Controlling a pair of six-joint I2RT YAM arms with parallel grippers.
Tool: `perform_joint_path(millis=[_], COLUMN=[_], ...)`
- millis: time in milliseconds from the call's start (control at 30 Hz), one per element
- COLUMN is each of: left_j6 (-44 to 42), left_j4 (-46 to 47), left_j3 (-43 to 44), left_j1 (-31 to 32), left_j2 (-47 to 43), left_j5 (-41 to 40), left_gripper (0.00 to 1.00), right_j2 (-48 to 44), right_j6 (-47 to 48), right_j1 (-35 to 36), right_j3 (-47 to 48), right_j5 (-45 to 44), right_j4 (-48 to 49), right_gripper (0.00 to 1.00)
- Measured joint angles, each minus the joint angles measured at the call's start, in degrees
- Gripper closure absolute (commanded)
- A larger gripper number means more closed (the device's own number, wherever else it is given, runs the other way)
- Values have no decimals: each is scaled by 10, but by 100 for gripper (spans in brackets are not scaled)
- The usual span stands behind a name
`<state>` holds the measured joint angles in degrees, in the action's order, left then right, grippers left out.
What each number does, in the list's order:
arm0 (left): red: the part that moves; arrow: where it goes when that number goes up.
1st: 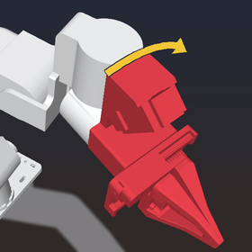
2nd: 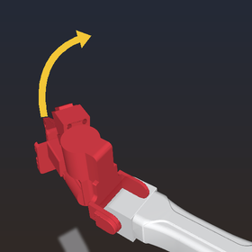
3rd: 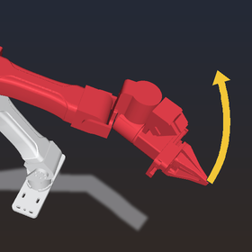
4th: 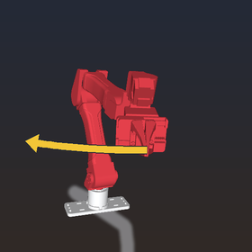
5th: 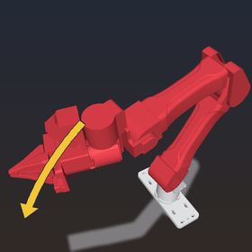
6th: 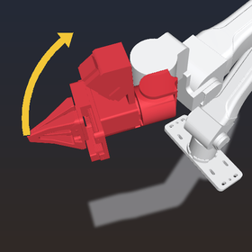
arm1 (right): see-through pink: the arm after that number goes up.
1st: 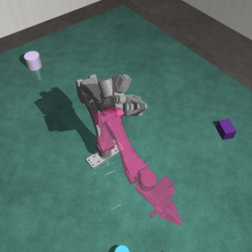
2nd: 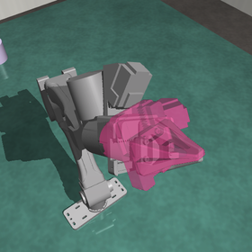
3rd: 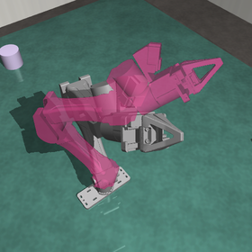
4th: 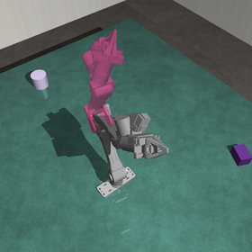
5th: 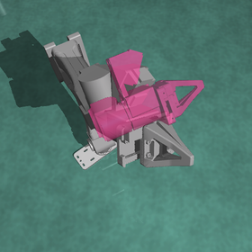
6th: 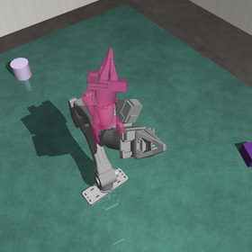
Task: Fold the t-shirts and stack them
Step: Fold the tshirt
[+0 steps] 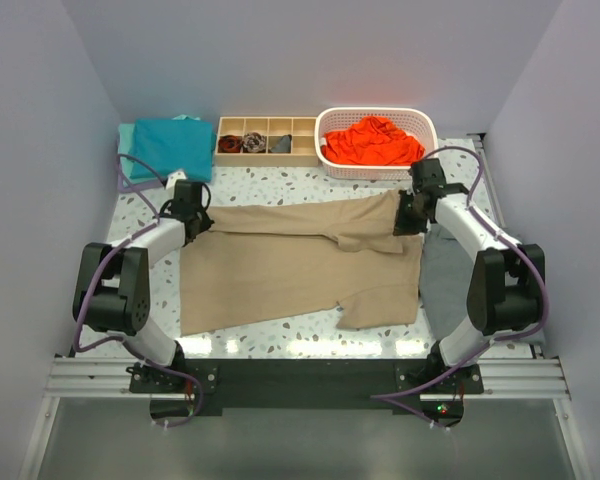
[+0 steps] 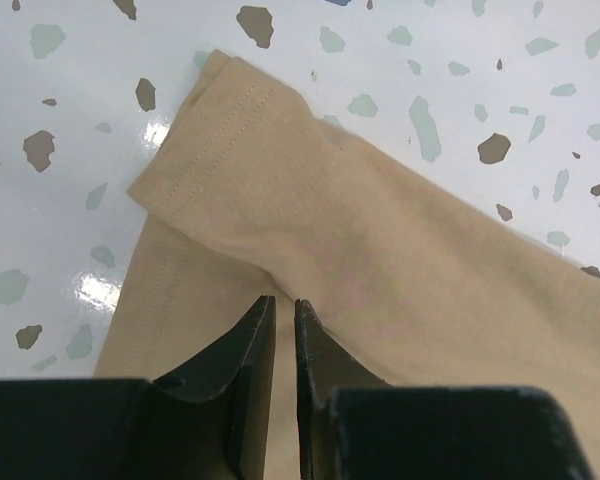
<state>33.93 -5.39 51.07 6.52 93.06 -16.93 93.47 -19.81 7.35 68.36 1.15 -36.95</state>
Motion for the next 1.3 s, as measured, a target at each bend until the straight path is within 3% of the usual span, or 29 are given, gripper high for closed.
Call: perform_joint_path(millis=[433,700,1067,1167,1200,1300], left_j6=[-1,-1,-5,-5,-5,-5], left_j4=[0,-1,-1,-1,-1,-1], left_j3=[16,21,31,31,31,32], left_j1=[0,0,0,0,0,0], left_j2=[2,26,29,29,29,31], left_j5=[14,36,52,54,55,61], left_gripper=[82,82,82,82,82,81], right_j2=[-17,-73,-81,-80,-80,-81], right_j6=[-53,-66,-41,-33,-30,-22], right_j1=[-7,-7,-7,-7,-7,-4], right_j3=[4,-1,-18,-31,-34,-42], right_j5=[149,148,110,106,103,74], right_j4=[29,23,-19,-30,-33,-40], right_gripper=[100,100,100,87,62,50])
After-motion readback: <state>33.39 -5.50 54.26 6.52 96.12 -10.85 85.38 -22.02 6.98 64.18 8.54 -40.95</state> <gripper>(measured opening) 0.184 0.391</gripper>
